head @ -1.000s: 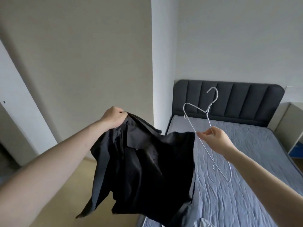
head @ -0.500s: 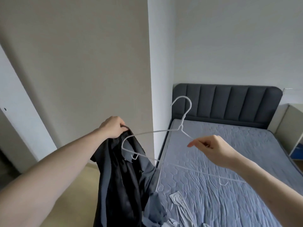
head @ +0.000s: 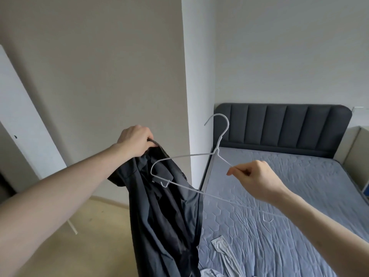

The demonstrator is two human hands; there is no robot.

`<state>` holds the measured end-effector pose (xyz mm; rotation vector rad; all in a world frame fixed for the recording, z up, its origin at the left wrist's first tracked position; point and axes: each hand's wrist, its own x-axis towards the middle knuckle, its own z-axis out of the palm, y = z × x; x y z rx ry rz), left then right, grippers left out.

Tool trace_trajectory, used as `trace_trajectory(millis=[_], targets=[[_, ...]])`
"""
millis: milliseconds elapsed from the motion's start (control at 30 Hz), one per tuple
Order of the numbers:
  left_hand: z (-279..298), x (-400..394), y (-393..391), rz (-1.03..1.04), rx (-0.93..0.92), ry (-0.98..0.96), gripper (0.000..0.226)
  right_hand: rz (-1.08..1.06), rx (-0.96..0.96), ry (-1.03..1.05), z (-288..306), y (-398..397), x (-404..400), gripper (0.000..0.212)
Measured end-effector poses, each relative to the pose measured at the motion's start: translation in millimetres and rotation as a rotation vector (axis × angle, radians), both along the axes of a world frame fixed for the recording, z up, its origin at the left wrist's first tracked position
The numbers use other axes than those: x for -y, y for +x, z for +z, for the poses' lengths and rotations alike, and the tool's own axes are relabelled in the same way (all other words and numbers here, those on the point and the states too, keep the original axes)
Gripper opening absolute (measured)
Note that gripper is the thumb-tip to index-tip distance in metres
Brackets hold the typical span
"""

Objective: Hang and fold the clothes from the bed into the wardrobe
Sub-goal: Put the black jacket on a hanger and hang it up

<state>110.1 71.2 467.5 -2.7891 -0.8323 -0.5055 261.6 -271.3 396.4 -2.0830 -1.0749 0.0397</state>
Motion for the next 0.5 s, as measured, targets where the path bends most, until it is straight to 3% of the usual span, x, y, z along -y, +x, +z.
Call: trace_trajectory(millis=[133,267,500], targets=[[0,11,5,0.019,0.169,-0.266,0.049,0.003,0.052,-0.095,-16,-13,-12,0.026],[16,53,20,-0.075,0.261,-0.463,0.042,-0.081,-0.025,-0.009,-38,-25,-27,0.028],[6,124,-2,-0.330,0.250,-0.495,0.031,-0.184,-0.263,0.274,-53,-26,-30,0.032]])
